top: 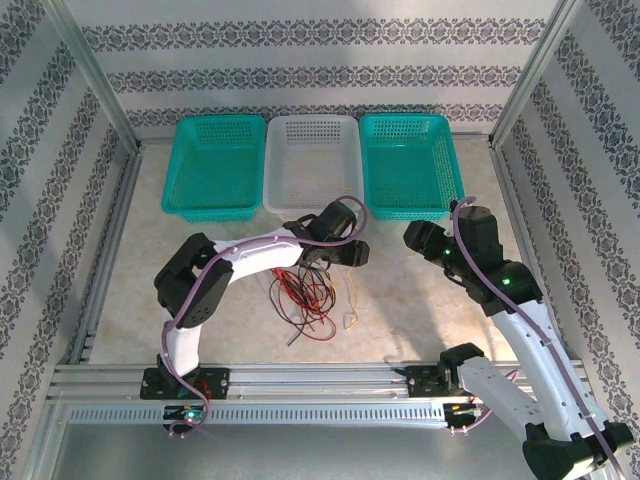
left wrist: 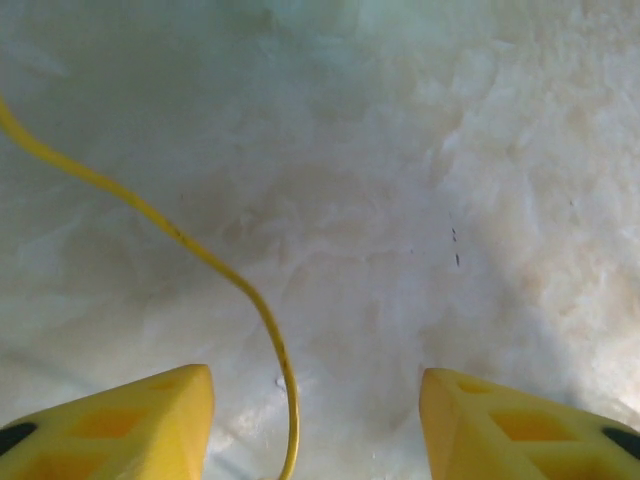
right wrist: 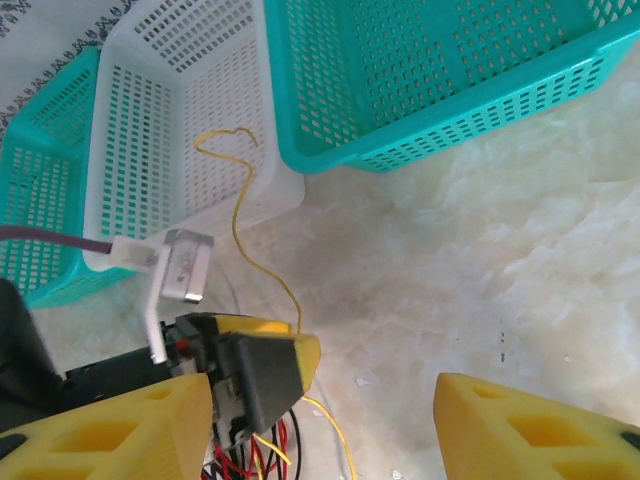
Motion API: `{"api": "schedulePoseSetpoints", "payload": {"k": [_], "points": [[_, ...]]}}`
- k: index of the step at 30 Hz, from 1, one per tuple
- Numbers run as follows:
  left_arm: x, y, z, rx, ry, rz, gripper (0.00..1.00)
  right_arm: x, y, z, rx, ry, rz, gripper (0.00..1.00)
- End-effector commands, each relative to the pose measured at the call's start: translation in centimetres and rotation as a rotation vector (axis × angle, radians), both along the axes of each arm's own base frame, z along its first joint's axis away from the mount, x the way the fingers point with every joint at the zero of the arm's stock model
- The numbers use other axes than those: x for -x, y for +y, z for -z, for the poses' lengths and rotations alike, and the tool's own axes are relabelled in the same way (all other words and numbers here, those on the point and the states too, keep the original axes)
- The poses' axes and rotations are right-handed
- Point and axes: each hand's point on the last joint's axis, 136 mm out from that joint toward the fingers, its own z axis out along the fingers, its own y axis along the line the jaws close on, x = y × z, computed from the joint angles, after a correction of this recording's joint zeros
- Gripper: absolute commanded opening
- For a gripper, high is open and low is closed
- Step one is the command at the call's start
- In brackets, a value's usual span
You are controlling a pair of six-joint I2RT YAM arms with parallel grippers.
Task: Untangle the cables
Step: Pick up the cable at the center of the table, then place the cable into the container.
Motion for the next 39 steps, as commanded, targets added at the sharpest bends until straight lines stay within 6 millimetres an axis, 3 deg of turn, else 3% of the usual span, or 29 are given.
{"api": "schedulePoseSetpoints", "payload": {"k": [1,6,8,12,15,19,22,26,32,34,39], "points": [[0.1,-0.5,1.1,-0.07,-0.015,0.01,0.32,0.1,-0.4,-1.0,0.004,-0.025,0.007,0.6],[1.0,-0.8,0.5,-0.1,-0.033,0.059,0.0,0.5,-0.9,-1.4,-0.006,-0.044,0.028,0.58],[1.4,-1.0,-1.2,-0.091,-0.06,0.077,0.0,0.5,-1.0,-1.7,-0.012,-0.053,0.03,0.58],[3.2,-1.6,-7.4,0.008,-0.139,0.119,0.0,0.4,-0.6,-2.9,-0.024,-0.065,0.009,0.57],[4.3,-0.8,-12.8,0.111,-0.207,0.111,0.0,0.2,-0.3,-4.3,-0.036,-0.088,-0.004,0.56],[5.1,2.7,-19.3,0.13,-0.366,0.075,0.0,0.1,0.1,-6.2,-0.065,-0.119,-0.019,0.55],[4.7,6.8,-22.6,0.054,-0.497,0.041,0.0,0.2,0.8,-7.1,-0.085,-0.13,-0.052,0.55],[0.2,14.2,-24.7,-0.046,-0.584,-0.092,0.0,0.0,1.5,-7.2,-0.087,-0.139,-0.094,0.55],[-8.9,24.3,-28.2,-0.187,-0.716,-0.314,0.0,-1.2,3.8,-5.8,-0.116,-0.131,-0.165,0.54],[-12.1,27.3,-28.2,-0.215,-0.724,-0.384,0.0,-1.8,4.9,-5.5,-0.112,-0.122,-0.197,0.54],[-18.1,32.6,-26.2,-0.293,-0.684,-0.442,0.0,-3.3,7.3,-4.8,-0.05,-0.114,-0.269,0.53]]}}
